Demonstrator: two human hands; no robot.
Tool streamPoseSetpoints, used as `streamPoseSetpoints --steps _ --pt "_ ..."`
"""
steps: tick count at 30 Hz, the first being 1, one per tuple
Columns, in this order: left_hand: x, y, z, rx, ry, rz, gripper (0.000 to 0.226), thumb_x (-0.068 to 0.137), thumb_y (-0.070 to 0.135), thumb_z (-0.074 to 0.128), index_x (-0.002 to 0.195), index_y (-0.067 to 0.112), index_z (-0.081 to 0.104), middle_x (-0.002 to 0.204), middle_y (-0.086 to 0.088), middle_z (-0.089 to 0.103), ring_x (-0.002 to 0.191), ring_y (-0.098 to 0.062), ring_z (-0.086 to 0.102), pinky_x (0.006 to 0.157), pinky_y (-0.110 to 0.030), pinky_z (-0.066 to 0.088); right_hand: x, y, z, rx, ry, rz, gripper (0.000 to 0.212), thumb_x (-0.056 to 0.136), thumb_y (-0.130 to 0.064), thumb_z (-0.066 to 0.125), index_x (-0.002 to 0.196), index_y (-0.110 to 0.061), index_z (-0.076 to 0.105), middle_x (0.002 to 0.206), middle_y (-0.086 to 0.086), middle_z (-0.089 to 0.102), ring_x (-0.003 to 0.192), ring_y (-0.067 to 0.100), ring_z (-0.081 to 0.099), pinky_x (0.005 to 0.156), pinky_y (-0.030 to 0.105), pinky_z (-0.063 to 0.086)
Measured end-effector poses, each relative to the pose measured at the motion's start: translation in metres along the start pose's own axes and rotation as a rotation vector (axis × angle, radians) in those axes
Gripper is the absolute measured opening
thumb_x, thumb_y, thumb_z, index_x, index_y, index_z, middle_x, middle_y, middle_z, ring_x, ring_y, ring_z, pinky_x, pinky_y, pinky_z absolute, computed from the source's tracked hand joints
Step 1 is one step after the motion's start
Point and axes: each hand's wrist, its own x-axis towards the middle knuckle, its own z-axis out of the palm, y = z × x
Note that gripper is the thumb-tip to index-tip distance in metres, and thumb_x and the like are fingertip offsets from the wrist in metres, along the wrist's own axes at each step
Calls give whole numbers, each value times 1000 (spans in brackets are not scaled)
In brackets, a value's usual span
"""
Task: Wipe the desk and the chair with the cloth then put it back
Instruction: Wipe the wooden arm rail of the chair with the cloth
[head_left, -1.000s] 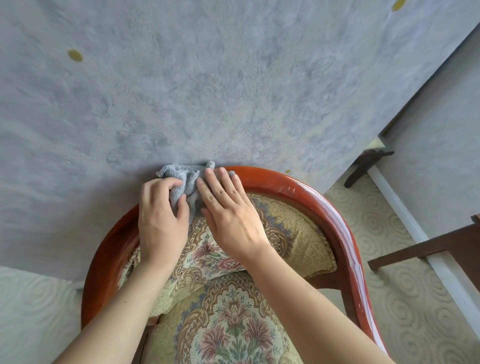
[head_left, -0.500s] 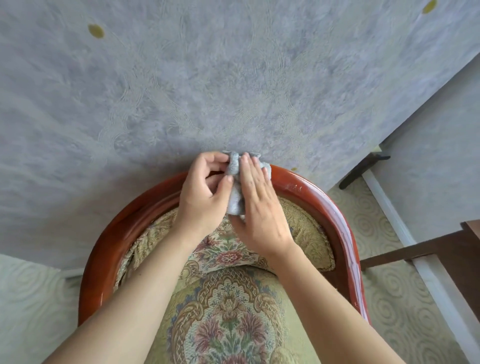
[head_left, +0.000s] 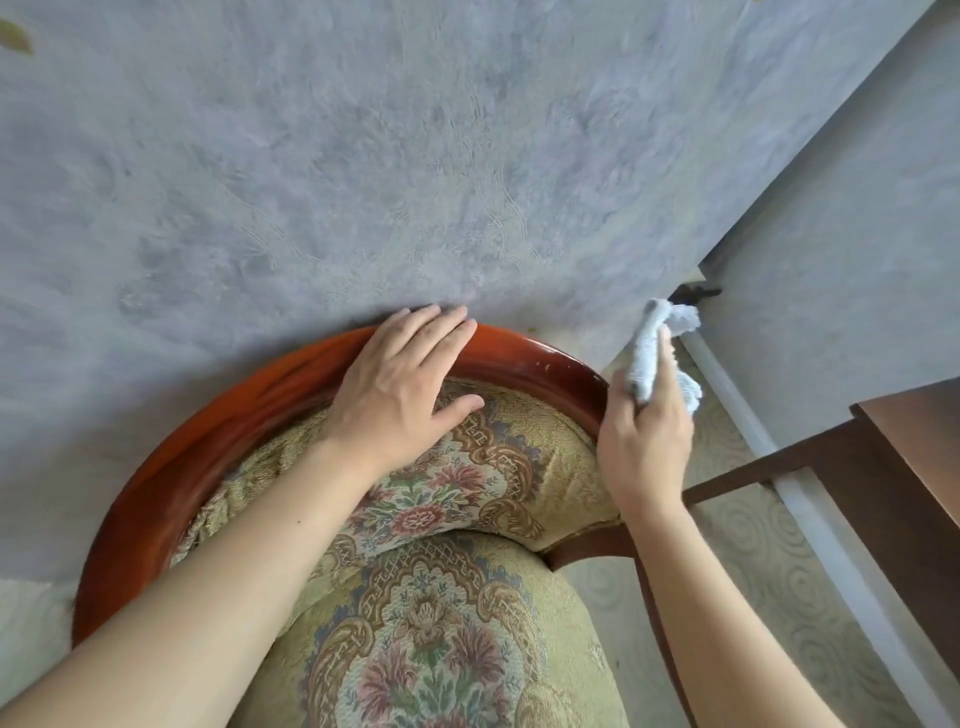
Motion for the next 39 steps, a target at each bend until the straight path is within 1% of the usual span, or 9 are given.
streamPoseSetpoints --steps 2,4,11,17,22,26,29,33,39 --pt "0 -2 6 33 20 13 78 93 60 54 153 12 39 160 -3 37 148 -24 33 124 -44 20 -9 6 24 -180 -249 -173 68 96 -26 42 157 -8 19 164 9 19 153 26 13 125 40 6" --pt "-1 -4 11 74 40 39 86 89 65 54 154 13 37 161 -2 35 148 -24 32 124 -44 21 -15 7 43 -345 -299 -289 73 97 -34 40 158 -6 10 166 11 5 154 28 -5 123 39 -8" --pt "-2 -2 16 139 72 43 91 85 69 56 155 14 37 161 -2 36 148 -27 32 123 -48 21 -4 26 40 -505 -329 -434 69 104 -44 31 159 -11 7 167 8 6 154 24 -3 125 40 -2" --pt "8 11 18 84 52 29 86 89 62 54 152 7 38 159 -10 38 151 -24 27 127 -36 5 -41 84 -8 -472 -245 -40 65 104 -25 43 156 -1 13 164 17 17 152 30 15 124 41 9" --pt "25 27 30 78 32 122 86 85 53 72 151 6 41 156 -10 44 148 -26 34 127 -37 10 -74 111 -17 -492 -277 64 66 106 -22 38 155 1 1 165 16 2 154 27 0 125 41 2" --pt "29 26 30 77 13 153 94 79 47 80 153 7 37 156 -11 44 147 -25 36 127 -36 11 -59 83 10 -370 -221 152 68 102 -36 22 156 -11 -11 165 4 -16 152 26 -18 123 43 -11" --pt "30 20 23 83 -20 172 105 76 35 85 158 9 24 156 -13 42 147 -23 34 126 -26 3 -41 52 29 -311 -235 2 72 96 -44 15 157 -15 -9 162 -1 -21 150 26 -25 121 44 -16" --pt "30 16 19 121 -71 160 115 68 22 90 158 5 20 157 -16 40 148 -19 30 124 -21 -1 -21 19 49 -355 -298 -350 73 95 -38 30 159 -12 7 167 7 0 152 31 -13 123 47 -9" --pt "28 14 24 189 -5 209 107 72 32 88 155 -1 28 154 -19 43 147 -26 36 125 -29 7 -7 57 35 -602 -309 -690 76 92 -38 40 159 -14 13 167 8 10 154 33 -1 124 50 8"
